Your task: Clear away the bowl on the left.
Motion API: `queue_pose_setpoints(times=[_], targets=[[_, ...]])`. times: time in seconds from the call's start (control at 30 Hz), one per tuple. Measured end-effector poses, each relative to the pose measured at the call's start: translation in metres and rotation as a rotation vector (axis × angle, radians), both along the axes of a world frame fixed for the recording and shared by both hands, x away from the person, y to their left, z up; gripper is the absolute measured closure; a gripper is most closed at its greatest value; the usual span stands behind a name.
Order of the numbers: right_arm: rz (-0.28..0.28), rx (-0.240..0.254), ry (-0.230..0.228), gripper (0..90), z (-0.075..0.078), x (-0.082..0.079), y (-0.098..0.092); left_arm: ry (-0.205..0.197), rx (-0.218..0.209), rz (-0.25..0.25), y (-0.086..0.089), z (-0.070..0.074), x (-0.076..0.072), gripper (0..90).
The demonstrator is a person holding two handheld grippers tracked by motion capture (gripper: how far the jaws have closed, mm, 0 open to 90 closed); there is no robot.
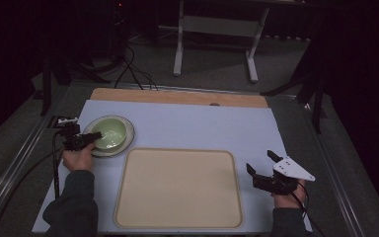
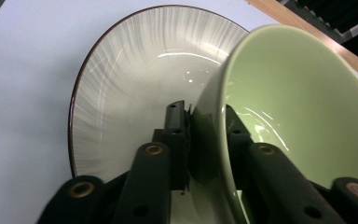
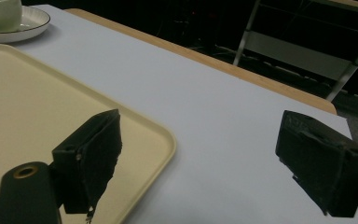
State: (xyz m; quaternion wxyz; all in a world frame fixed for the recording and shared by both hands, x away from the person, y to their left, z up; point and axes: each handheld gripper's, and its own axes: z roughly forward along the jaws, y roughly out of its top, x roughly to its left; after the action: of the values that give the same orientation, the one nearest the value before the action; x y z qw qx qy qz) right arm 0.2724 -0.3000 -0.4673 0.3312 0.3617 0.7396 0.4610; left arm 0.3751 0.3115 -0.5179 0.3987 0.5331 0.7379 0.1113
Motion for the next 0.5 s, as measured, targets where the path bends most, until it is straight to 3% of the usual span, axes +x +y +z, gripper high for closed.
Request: queue_pose_setpoints(times=[0.17,0.3,0.5], targets=[[0.0,0.0,0.0,13.8,0.0,0.0,0.0,-0.005,-0.031,0.01,0.0,0.001,-0.002,80.1],[0.0,0.001,0.0,13.7,0.0,0.0,-0.001,-0.011,-0.017,0.013,0.0,0.002,-0.003,80.1],[0.0,0.0,0.001,13.7,0.0,0.0,0.0,-0.043,-0.041,0.019,0.003,0.011,-0.008,80.1]])
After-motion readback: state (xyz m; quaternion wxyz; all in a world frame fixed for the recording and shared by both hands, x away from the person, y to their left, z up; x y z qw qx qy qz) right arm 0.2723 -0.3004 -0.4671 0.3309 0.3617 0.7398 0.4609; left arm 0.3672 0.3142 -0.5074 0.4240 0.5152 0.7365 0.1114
